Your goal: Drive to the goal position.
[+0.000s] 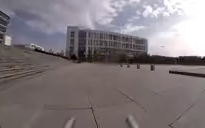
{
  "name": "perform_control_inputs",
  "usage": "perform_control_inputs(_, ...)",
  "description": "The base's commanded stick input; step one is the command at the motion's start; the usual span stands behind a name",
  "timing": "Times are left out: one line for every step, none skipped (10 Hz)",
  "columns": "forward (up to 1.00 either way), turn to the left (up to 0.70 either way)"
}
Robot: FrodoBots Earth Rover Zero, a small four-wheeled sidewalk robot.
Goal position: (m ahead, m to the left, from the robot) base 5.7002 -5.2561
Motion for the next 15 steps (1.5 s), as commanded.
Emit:
perform_control_inputs(1.0, -0.32)
perform_control_inputs(1.0, -0.32)
perform_control_inputs(1.0, -0.31)
perform_control_inputs(1.0, -0.17)
perform_control_inputs(1.0, 0.0)
perform_control_inputs(1.0, 0.0)
perform_control_inputs(1.0, 0.0)
perform_control_inputs(1.0, 0.0)
perform_control_inputs(1.0, 0.0)
perform_control_inputs(1.0, 0.0)
perform_control_inputs(1.0, 0.0)
perform_control_inputs(1.0, 0.0)
perform_control_inputs(1.0, 0.0)
perform_control_inputs(1.0, 0.0)
perform_control_inputs(1.0, 0.0)
